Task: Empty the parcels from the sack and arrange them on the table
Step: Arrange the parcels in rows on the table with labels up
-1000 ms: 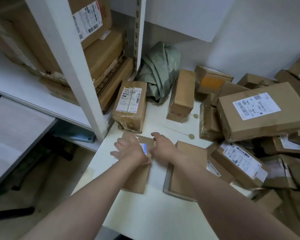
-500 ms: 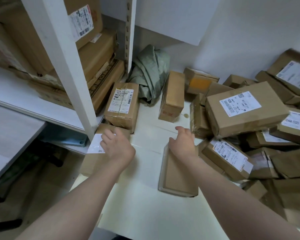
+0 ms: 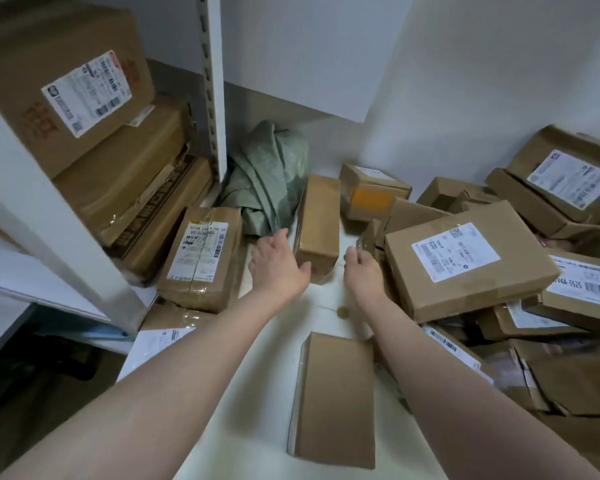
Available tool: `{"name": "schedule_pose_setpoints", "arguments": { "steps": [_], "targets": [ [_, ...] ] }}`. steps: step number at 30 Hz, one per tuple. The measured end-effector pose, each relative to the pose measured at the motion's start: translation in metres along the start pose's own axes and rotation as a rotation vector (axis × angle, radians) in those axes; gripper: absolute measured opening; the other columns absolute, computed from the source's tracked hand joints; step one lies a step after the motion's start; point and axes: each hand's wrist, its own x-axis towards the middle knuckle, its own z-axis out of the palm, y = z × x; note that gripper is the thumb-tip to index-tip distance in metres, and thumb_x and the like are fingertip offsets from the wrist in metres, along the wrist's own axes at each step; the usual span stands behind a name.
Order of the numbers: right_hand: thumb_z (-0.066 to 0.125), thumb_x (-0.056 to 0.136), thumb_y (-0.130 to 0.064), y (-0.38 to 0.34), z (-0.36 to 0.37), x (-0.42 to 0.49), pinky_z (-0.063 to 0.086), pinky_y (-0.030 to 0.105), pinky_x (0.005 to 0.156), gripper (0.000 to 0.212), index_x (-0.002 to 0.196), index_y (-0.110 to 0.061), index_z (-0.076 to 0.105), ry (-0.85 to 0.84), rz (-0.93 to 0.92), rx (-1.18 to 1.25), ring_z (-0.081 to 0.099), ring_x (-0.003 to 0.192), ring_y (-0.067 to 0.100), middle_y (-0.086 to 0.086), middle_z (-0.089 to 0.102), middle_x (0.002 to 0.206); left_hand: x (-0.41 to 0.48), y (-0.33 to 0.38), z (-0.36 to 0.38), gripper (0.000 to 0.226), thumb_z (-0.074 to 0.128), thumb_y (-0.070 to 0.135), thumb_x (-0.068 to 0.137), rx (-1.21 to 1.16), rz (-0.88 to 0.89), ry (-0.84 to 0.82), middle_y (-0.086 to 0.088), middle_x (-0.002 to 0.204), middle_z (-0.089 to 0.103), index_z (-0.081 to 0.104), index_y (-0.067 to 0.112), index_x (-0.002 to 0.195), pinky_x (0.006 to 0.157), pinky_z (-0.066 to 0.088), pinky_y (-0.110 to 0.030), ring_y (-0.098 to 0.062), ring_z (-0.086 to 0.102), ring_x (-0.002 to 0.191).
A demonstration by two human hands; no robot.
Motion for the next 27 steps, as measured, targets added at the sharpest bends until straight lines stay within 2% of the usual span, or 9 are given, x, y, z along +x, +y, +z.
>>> {"name": "schedule_pose_setpoints", "arguments": {
  "steps": [4, 8, 13, 16, 18, 21, 23, 25, 27],
  "targets": [
    [0.014, 0.098, -0.061, -0.007, 0.007, 0.030, 0.042, 0.043, 0.105, 0.068, 0.149, -0.019, 0.034, -0.212, 0.202, 0.140, 0.051, 0.123, 0.025, 0.003, 0.052, 0.141, 0.037, 0.018, 0.012, 0.094, 0.068, 0.048, 0.084, -0.197, -0.084, -0.131, -0.015, 0.152, 0.023, 0.010, 0.023, 0.154, 0.113, 0.025, -0.039, -0.033, 0.024, 0.140],
    [0.012, 0.100, -0.060, 0.012, 0.006, 0.040, 0.045, 0.039, 0.100, 0.067, 0.149, -0.019, 0.032, -0.328, 0.267, 0.310, 0.056, 0.120, 0.020, 0.002, 0.062, 0.132, 0.057, 0.028, 0.029, 0.104, 0.077, 0.047, 0.074, -0.214, -0.184, -0.138, -0.015, 0.147, 0.025, 0.010, 0.033, 0.153, 0.111, 0.030, -0.040, -0.035, 0.029, 0.134],
    [0.025, 0.098, -0.060, 0.035, -0.001, 0.052, 0.048, 0.039, 0.099, 0.060, 0.137, -0.019, 0.043, -0.329, 0.368, 0.239, 0.059, 0.113, 0.023, 0.003, 0.058, 0.134, 0.055, 0.018, 0.040, 0.099, 0.071, 0.050, 0.072, -0.113, -0.189, -0.056, -0.017, 0.137, 0.035, 0.013, 0.036, 0.151, 0.098, 0.043, -0.041, -0.037, 0.045, 0.119],
    [0.035, 0.088, -0.073, 0.045, -0.003, 0.049, 0.052, 0.043, 0.096, 0.068, 0.139, -0.028, 0.042, -0.313, 0.403, 0.157, 0.061, 0.098, 0.020, -0.001, 0.053, 0.133, 0.049, 0.007, 0.035, 0.081, 0.055, 0.053, 0.082, -0.370, -0.296, -0.118, -0.007, 0.140, 0.042, 0.019, 0.035, 0.151, 0.097, 0.045, -0.039, -0.032, 0.052, 0.115],
    [0.040, 0.083, -0.077, 0.047, 0.000, 0.042, 0.056, 0.042, 0.091, 0.072, 0.140, -0.033, 0.041, -0.328, 0.427, 0.193, 0.059, 0.102, 0.020, -0.005, 0.050, 0.136, 0.037, -0.002, 0.027, 0.072, 0.048, 0.055, 0.080, -0.520, -0.341, -0.185, 0.001, 0.133, 0.050, 0.029, 0.038, 0.147, 0.100, 0.045, -0.043, -0.028, 0.054, 0.114],
    [0.048, 0.080, -0.075, 0.043, 0.007, 0.030, 0.059, 0.048, 0.079, 0.071, 0.138, -0.035, 0.041, -0.360, 0.417, 0.286, 0.056, 0.117, 0.024, -0.006, 0.051, 0.137, 0.019, -0.013, 0.020, 0.051, 0.045, 0.053, 0.077, -0.742, -0.430, -0.262, -0.006, 0.119, 0.062, 0.056, 0.029, 0.120, 0.089, 0.054, -0.050, -0.029, 0.062, 0.101],
    [0.055, 0.078, -0.073, 0.043, 0.011, 0.023, 0.058, 0.056, 0.073, 0.070, 0.136, -0.036, 0.041, -0.375, 0.436, 0.372, 0.062, 0.110, 0.029, -0.004, 0.057, 0.131, 0.003, -0.015, 0.015, 0.028, 0.041, 0.040, 0.089, -0.843, -0.461, -0.310, -0.012, 0.103, 0.065, 0.060, 0.024, 0.101, 0.080, 0.059, -0.049, -0.031, 0.067, 0.090],
    [0.060, 0.075, -0.072, 0.045, 0.015, 0.016, 0.056, 0.060, 0.076, 0.074, 0.136, -0.033, 0.042, -0.387, 0.452, 0.419, 0.066, 0.103, 0.029, -0.003, 0.063, 0.124, -0.008, -0.022, 0.015, 0.036, 0.042, 0.039, 0.086, -0.857, -0.412, -0.298, -0.010, 0.106, 0.065, 0.059, 0.024, 0.114, 0.083, 0.058, -0.051, -0.027, 0.066, 0.092],
    [0.059, 0.067, -0.080, 0.043, 0.017, 0.010, 0.055, 0.058, 0.079, 0.091, 0.141, -0.030, 0.039, -0.374, 0.464, 0.424, 0.064, 0.109, 0.026, -0.002, 0.060, 0.129, -0.015, -0.030, 0.017, 0.067, 0.054, 0.045, 0.075, -0.685, -0.253, -0.200, -0.003, 0.124, 0.052, 0.042, 0.029, 0.139, 0.099, 0.049, -0.046, -0.020, 0.056, 0.109]
  ]
}}
